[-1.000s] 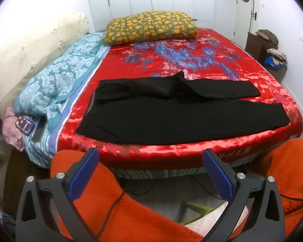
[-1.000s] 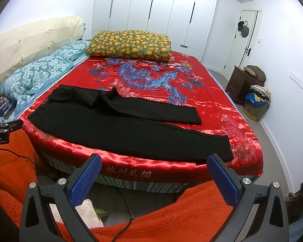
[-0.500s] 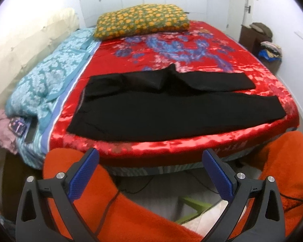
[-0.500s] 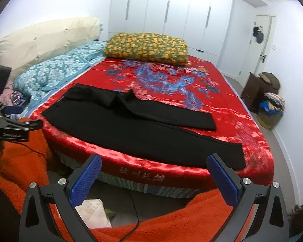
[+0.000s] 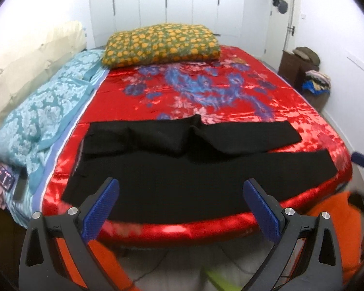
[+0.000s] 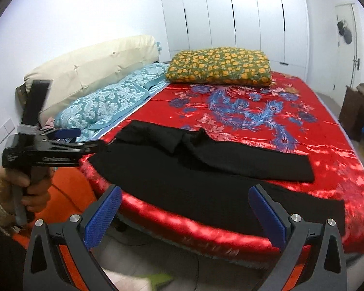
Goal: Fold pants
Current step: 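Move the right tool to the black pant leg hem and close on it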
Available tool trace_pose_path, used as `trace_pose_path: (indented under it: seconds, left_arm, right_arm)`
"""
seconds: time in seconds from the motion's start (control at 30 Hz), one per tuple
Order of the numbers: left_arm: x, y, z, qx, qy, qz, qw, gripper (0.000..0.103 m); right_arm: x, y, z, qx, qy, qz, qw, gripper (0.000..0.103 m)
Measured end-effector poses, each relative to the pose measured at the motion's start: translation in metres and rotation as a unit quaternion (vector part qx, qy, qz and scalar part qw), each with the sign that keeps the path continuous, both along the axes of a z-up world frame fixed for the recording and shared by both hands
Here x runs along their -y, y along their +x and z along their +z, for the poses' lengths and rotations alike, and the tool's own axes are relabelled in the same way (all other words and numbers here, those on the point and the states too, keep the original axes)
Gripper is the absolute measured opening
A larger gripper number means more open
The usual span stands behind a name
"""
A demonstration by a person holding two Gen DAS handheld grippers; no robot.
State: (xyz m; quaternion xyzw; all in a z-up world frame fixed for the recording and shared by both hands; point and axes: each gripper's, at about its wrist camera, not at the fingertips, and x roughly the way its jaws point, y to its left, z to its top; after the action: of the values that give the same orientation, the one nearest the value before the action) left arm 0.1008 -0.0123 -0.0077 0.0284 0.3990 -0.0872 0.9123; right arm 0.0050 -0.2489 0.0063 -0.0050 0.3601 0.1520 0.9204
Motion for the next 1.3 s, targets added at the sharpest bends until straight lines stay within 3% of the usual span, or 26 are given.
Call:
trace_pose_path:
  seconds: [0.13, 0.27, 0.33, 0.4, 0.47, 0.6, 0.67, 0.8, 0.83, 0.87, 0.9, 0.97, 1.1, 1.2, 1.3]
  left_arm:
    - [-0.008, 0.021, -0.025, -0.038, -0.001, 0.025, 0.999, 0.102]
    - [-0.017, 0.032, -0.055, -0.084, 0.01, 0.058, 0.9947, 0.102]
    - [-0.02, 0.038, -0.067, -0.106, 0.016, 0.074, 0.9915, 0.102]
    - [-0.022, 0.044, -0.077, -0.126, 0.022, 0.085, 0.9881, 0.102]
    - [-0.022, 0.051, -0.085, -0.138, 0.031, 0.094, 0.9855, 0.102]
    - [-0.015, 0.063, -0.091, -0.148, 0.043, 0.099, 0.983, 0.102]
    - [-0.011, 0.069, -0.095, -0.155, 0.047, 0.097, 0.9821, 0.102]
    - [-0.002, 0.074, -0.104, -0.164, 0.057, 0.085, 0.9812, 0.102]
    - [0.001, 0.074, -0.108, -0.166, 0.061, 0.082, 0.9809, 0.102]
    - [0.003, 0.076, -0.111, -0.169, 0.063, 0.08, 0.9804, 0.102]
    - [0.005, 0.076, -0.113, -0.173, 0.065, 0.078, 0.9796, 0.102]
    - [0.009, 0.077, -0.116, -0.18, 0.065, 0.076, 0.9786, 0.102]
    - [0.012, 0.081, -0.102, -0.148, 0.059, 0.081, 0.9838, 0.102]
    - [0.013, 0.089, -0.093, -0.124, 0.051, 0.093, 0.9866, 0.102]
    - [0.014, 0.097, -0.098, -0.126, 0.051, 0.099, 0.9857, 0.102]
  right_arm:
    - [0.078, 0.078, -0.026, -0.027, -0.03, -0.046, 0.998, 0.103]
    - [0.18, 0.175, -0.066, -0.097, -0.032, -0.11, 0.989, 0.101]
    - [0.235, 0.23, -0.098, -0.148, -0.019, -0.142, 0.978, 0.089]
    - [0.272, 0.273, -0.128, -0.199, 0.007, -0.152, 0.968, 0.069]
    - [0.292, 0.307, -0.15, -0.226, 0.016, -0.155, 0.962, 0.059]
    - [0.311, 0.357, -0.193, -0.278, 0.019, -0.147, 0.949, 0.058]
    - [0.313, 0.37, -0.21, -0.296, -0.006, -0.146, 0.944, 0.058]
    - [0.316, 0.377, -0.237, -0.335, -0.008, -0.128, 0.934, 0.056]
    - [0.315, 0.378, -0.239, -0.334, -0.015, -0.122, 0.935, 0.052]
    - [0.313, 0.379, -0.239, -0.33, -0.019, -0.117, 0.937, 0.026]
    - [0.311, 0.379, -0.237, -0.323, -0.029, -0.116, 0.939, 0.008]
    - [0.305, 0.382, -0.224, -0.303, -0.046, -0.108, 0.946, 0.007]
    - [0.29, 0.392, -0.16, -0.187, -0.145, -0.11, 0.965, 0.007]
    - [0.303, 0.408, -0.118, -0.103, -0.185, -0.15, 0.966, 0.007]
    - [0.319, 0.428, -0.105, -0.061, -0.203, -0.191, 0.959, 0.007]
